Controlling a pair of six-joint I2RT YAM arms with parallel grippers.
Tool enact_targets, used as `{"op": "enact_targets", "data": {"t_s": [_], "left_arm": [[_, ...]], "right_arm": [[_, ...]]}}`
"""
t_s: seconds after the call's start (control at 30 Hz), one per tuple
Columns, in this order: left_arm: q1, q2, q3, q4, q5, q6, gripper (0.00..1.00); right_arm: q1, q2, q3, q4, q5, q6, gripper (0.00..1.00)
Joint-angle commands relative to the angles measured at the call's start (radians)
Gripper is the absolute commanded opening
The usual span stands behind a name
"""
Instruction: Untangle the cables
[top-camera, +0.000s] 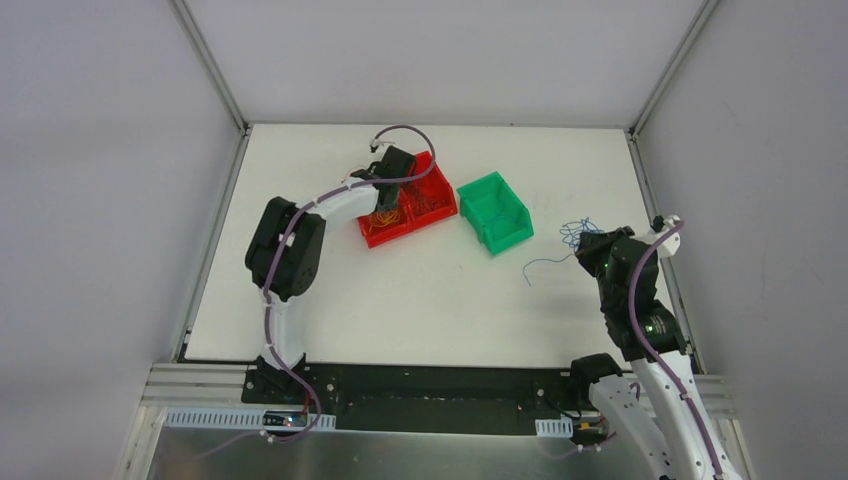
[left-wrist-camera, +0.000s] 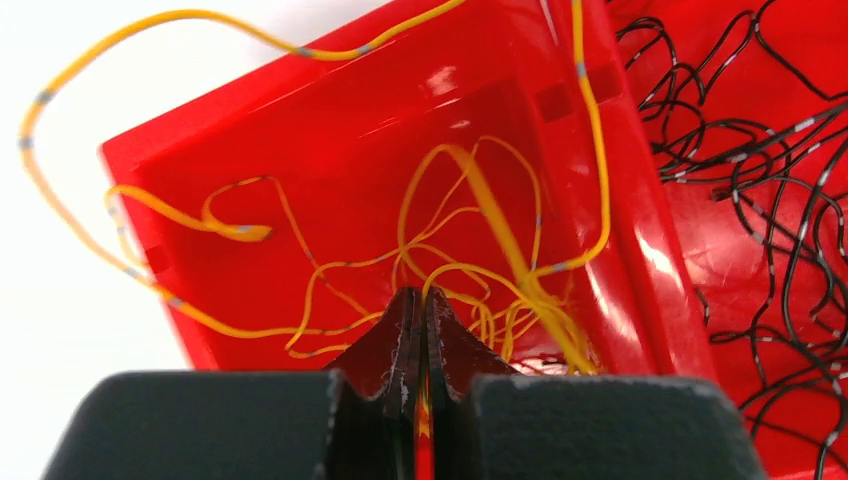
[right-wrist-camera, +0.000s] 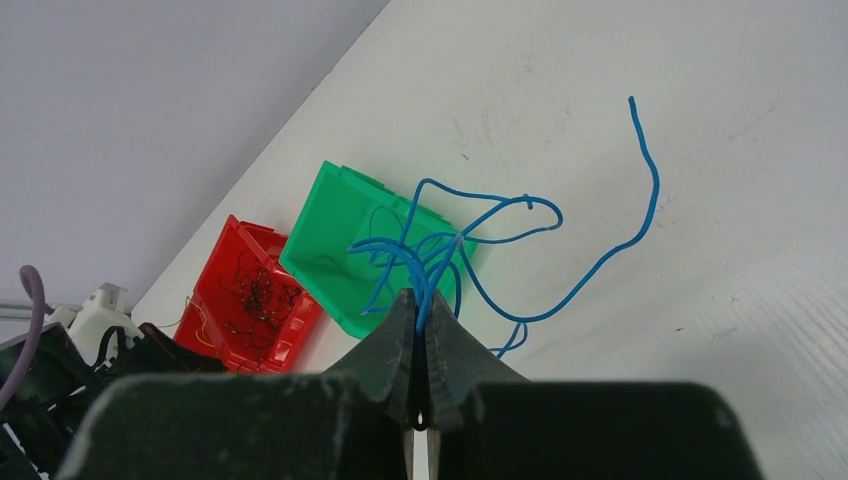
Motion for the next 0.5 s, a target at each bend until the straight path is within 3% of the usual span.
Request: {"op": "enact_targets", "data": {"t_s": [0.0, 0.1, 0.2, 0.33, 0.47], "left_arm": [[0.044, 0.075, 0.120, -0.150, 0.112, -0.071, 0.00], [0.087, 0.139, 0.151, -0.160, 0.214, -0.108, 0.00], [0.118, 0.159, 0.163, -0.172, 0.291, -0.143, 0.08], [0.117, 0.069, 0.121, -0.171, 0.291, -0.159, 0.34], [0.112, -0.098, 0.068, -0.169, 0.286, -0.174, 0.43]], "right_arm": [[-0.004, 0.003, 0.001, 0.040, -0.010, -0.009, 0.00], [-0.004, 0.008, 0.002, 0.039, -0.010, -0.008, 0.00], [-0.003, 0.004, 0.001, 0.040, -0.009, -0.009, 0.00], [-0.004, 0.012, 0.001, 0.043, -0.016, -0.010, 0.00], [-0.004, 0.019, 0.003, 0.042, -0.021, -0.011, 0.00]]}}
